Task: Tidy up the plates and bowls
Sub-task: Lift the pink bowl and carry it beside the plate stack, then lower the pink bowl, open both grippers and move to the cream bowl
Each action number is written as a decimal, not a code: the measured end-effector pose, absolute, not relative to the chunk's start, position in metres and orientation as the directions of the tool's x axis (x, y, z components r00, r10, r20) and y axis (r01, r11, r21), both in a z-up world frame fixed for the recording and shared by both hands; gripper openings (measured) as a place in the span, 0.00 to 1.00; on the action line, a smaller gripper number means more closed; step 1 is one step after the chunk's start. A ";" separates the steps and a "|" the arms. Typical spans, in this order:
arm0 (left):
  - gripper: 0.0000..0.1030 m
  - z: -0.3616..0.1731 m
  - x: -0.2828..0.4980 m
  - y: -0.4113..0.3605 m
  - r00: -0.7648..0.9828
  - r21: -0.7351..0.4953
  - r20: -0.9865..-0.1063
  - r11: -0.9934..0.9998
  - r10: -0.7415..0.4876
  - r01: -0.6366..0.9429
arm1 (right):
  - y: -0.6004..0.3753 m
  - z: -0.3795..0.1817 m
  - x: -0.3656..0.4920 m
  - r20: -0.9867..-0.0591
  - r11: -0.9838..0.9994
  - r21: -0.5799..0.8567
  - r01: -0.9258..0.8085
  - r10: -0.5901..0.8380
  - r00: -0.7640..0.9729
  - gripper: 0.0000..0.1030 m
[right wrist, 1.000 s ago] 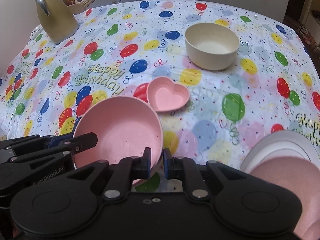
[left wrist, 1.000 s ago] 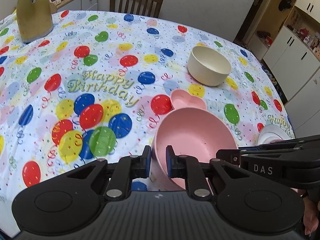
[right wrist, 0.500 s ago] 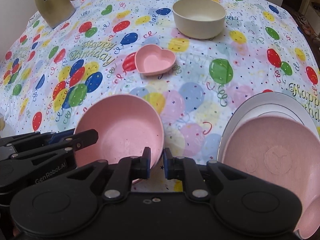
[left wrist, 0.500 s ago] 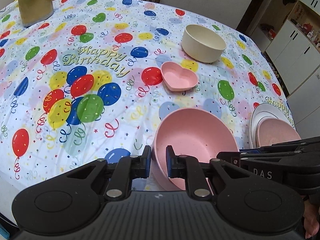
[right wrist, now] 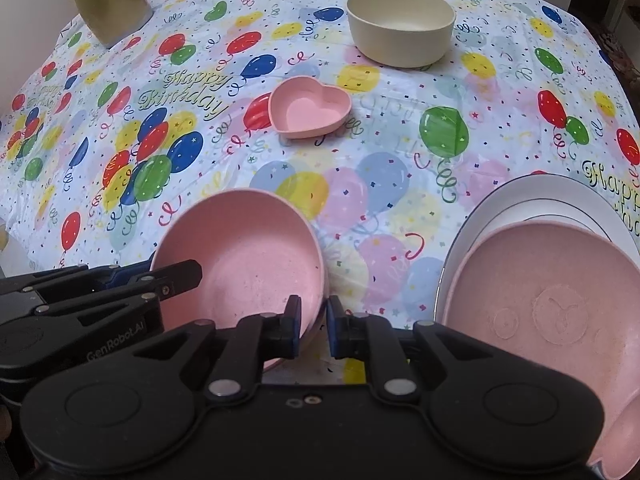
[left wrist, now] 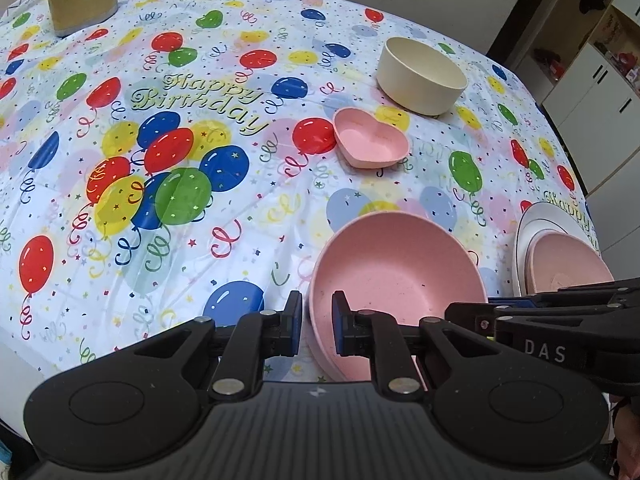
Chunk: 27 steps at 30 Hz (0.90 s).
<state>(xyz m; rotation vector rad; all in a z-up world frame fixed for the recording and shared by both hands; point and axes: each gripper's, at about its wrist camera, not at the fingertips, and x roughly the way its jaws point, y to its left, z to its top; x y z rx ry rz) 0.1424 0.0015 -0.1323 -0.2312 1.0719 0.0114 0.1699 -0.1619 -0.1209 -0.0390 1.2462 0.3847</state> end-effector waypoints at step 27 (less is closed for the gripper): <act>0.53 -0.060 0.131 -0.043 0.642 -0.147 -0.767 0.978 -0.017 -0.149 | -0.217 -0.048 0.164 -0.843 0.891 0.178 -0.417 0.357 0.403 0.15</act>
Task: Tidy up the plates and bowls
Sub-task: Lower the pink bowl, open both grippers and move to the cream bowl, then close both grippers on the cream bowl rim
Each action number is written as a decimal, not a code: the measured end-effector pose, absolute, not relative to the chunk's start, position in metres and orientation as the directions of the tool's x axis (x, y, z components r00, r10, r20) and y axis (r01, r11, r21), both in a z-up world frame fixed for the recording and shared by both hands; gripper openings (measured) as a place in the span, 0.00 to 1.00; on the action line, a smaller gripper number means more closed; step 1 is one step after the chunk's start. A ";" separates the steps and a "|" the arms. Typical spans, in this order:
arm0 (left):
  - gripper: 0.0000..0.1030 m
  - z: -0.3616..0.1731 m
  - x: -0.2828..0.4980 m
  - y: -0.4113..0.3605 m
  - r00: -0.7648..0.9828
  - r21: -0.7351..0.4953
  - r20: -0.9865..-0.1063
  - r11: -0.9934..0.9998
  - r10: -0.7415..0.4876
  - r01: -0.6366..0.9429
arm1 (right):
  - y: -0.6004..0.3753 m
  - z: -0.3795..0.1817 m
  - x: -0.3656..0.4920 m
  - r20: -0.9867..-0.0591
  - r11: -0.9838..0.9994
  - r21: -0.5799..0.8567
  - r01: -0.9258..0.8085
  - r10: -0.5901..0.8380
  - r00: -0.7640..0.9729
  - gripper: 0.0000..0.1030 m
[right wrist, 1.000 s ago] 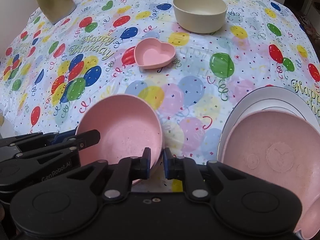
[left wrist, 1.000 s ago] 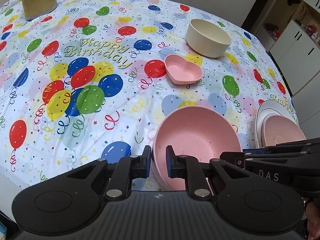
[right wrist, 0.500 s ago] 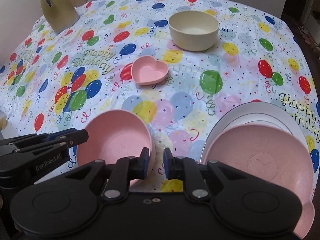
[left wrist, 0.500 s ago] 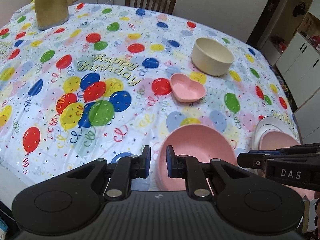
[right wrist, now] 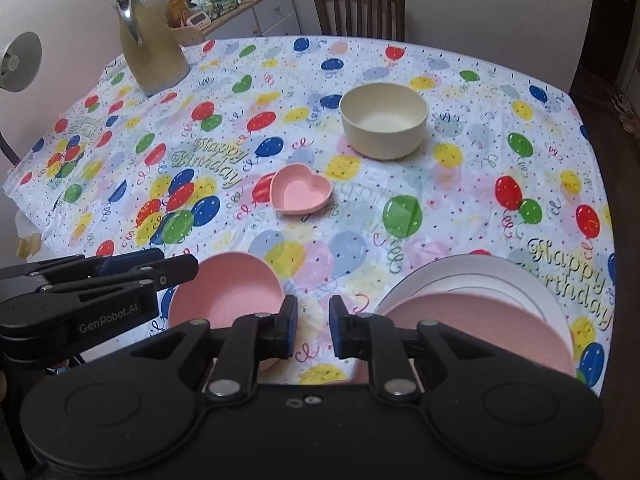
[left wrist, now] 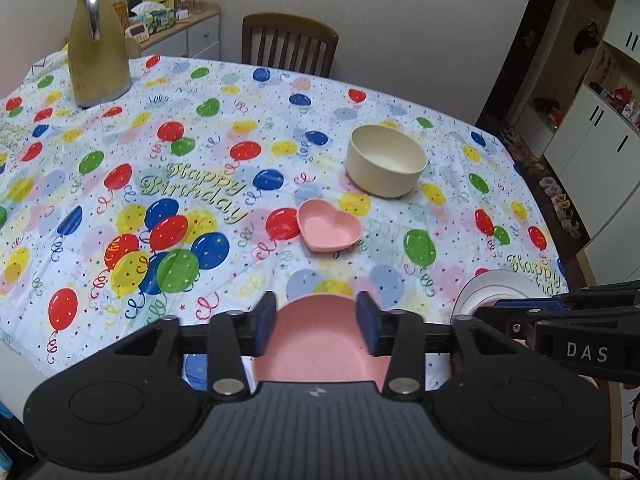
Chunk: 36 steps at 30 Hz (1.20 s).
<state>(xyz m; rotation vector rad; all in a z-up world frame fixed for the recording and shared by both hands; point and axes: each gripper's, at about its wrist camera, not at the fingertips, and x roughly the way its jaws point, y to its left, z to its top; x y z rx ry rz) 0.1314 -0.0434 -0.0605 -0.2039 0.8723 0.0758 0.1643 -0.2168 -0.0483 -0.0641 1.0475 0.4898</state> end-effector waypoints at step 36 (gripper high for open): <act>0.74 -0.055 0.325 -0.006 0.661 -0.138 -0.739 0.990 -0.132 0.043 | -0.225 -0.023 0.313 -0.727 0.947 0.081 -0.309 0.268 0.632 0.99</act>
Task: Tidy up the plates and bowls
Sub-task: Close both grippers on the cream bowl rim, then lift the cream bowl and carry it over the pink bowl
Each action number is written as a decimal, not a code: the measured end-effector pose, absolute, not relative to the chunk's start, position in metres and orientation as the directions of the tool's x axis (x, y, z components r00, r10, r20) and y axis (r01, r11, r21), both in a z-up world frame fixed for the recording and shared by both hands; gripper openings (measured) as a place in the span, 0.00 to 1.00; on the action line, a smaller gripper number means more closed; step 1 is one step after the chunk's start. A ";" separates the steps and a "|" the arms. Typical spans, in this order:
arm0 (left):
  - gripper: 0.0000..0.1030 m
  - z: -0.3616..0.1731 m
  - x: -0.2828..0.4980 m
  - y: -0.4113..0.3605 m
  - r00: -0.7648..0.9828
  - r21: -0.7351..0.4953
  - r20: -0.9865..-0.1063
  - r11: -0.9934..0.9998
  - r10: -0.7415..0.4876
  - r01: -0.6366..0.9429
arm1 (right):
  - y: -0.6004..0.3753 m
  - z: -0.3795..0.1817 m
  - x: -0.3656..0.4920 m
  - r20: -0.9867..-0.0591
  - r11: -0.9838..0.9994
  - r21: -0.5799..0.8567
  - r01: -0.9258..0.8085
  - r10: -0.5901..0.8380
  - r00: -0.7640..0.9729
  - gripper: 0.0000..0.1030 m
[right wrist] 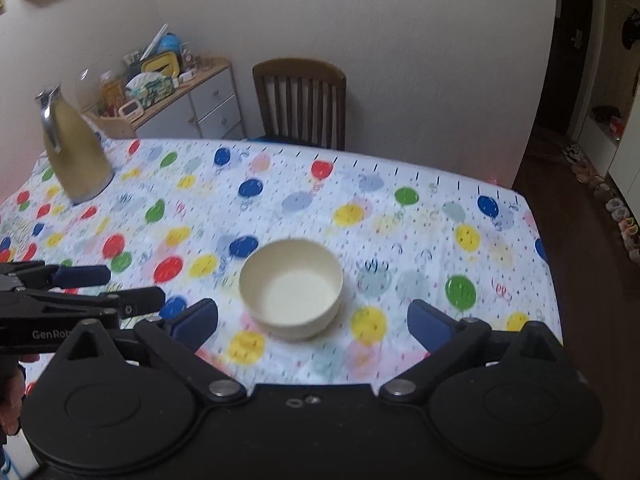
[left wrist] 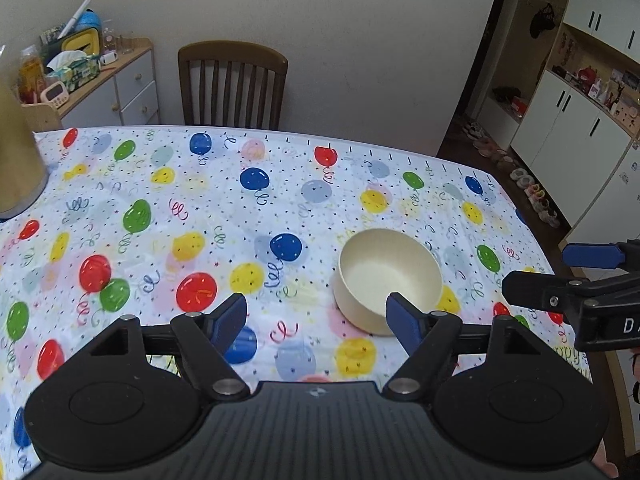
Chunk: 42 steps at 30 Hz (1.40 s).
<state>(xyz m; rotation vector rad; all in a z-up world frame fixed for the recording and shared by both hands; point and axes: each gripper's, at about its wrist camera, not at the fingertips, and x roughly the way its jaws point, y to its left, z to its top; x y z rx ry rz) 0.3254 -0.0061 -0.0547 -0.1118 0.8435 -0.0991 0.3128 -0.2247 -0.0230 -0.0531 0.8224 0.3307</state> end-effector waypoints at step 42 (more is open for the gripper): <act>0.14 -0.143 0.433 -0.031 0.476 -0.246 -0.841 0.966 -0.257 0.086 | -0.195 -0.123 0.411 -0.897 0.985 0.090 -0.144 0.143 0.417 0.21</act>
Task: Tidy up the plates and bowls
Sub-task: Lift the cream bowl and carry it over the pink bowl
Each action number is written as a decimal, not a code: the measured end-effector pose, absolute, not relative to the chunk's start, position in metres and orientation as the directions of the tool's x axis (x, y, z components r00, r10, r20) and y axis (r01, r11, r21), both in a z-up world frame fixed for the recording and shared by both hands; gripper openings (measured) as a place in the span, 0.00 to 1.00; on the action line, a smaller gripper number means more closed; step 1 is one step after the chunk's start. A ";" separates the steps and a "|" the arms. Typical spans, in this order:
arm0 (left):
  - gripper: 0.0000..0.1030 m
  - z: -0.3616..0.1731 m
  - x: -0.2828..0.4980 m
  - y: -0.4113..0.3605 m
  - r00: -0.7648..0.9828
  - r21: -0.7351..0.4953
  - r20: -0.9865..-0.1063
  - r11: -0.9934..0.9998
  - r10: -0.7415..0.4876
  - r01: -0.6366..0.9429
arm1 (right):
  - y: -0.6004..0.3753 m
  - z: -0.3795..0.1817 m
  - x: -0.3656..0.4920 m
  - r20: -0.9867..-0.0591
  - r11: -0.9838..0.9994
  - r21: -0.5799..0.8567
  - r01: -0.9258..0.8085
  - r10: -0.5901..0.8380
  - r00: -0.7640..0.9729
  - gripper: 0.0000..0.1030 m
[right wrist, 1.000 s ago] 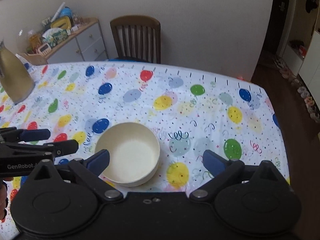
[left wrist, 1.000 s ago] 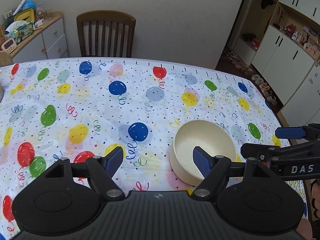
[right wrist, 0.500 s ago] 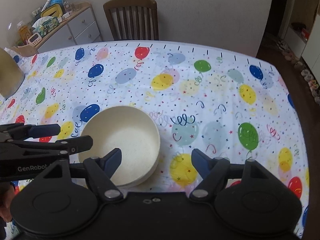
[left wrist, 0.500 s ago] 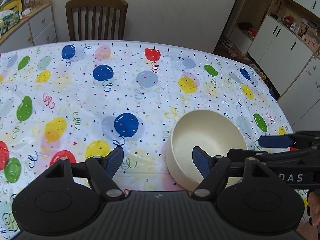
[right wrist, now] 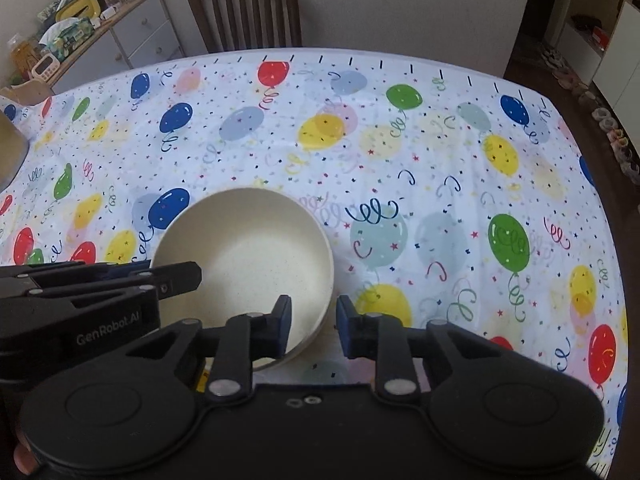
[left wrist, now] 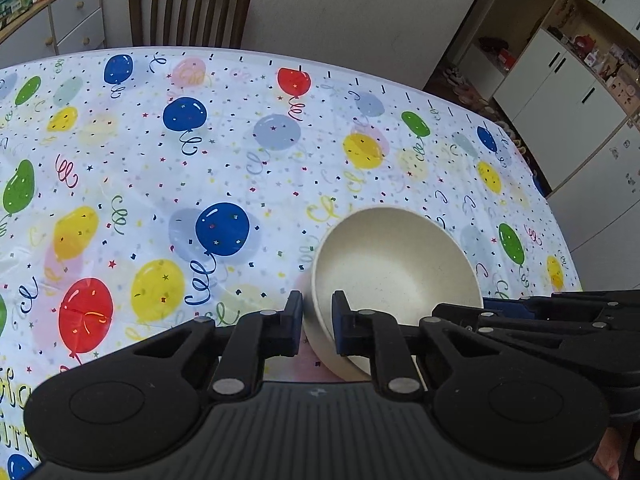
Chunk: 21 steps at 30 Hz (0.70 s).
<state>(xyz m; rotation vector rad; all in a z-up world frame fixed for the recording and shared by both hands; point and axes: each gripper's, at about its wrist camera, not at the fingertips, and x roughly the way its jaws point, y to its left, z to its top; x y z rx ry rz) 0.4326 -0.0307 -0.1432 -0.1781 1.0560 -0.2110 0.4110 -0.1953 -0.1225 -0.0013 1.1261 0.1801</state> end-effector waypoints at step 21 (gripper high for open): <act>0.11 -0.121 0.418 -0.033 0.430 -0.231 -0.871 0.971 -0.237 0.068 | -0.192 -0.106 0.409 -0.941 0.996 0.069 -0.051 0.082 0.329 0.07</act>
